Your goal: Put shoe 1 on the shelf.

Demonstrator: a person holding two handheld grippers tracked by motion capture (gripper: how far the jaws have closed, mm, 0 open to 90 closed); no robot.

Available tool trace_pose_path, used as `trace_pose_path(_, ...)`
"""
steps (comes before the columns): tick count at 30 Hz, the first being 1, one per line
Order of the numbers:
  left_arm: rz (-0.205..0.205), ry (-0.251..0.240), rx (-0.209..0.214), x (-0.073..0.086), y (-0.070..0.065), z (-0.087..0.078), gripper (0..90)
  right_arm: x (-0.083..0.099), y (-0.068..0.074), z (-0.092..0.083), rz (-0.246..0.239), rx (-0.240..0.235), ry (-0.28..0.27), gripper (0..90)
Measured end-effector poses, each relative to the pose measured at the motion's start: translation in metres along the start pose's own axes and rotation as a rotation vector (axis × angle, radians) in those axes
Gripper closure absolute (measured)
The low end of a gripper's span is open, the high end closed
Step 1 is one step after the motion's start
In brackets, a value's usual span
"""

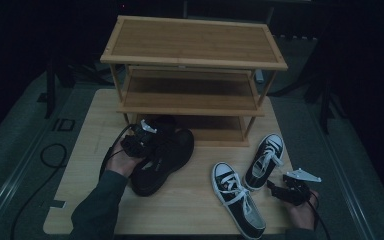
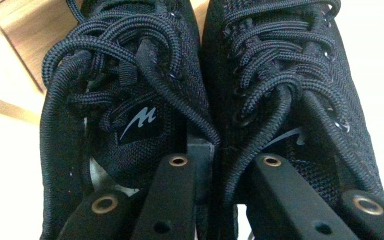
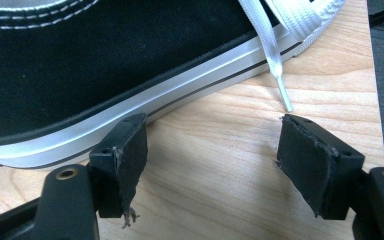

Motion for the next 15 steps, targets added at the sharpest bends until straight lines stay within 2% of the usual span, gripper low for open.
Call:
trace_pose_path(12,-0.004,0.002,-0.042,-0.018,-0.002,0.013,85.1,0.0,0.0,0.0,0.0,-0.001,0.0,27.7)
trace_pose_path(15,-0.02,-0.002,-0.043,-0.021,0.0,0.018,85.1,0.0,0.0,0.0,-0.001,-0.001,0.0,27.7)
Point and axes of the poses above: each handheld gripper's, and its own axes: z roughly forward along the jaws, x roughly out of its underside, y roughly to its left, the point moved 5 cm from there along z, roughly forward along the jaws, and after that the axes turned 5 degrees about -x, right-handed, at the moved point
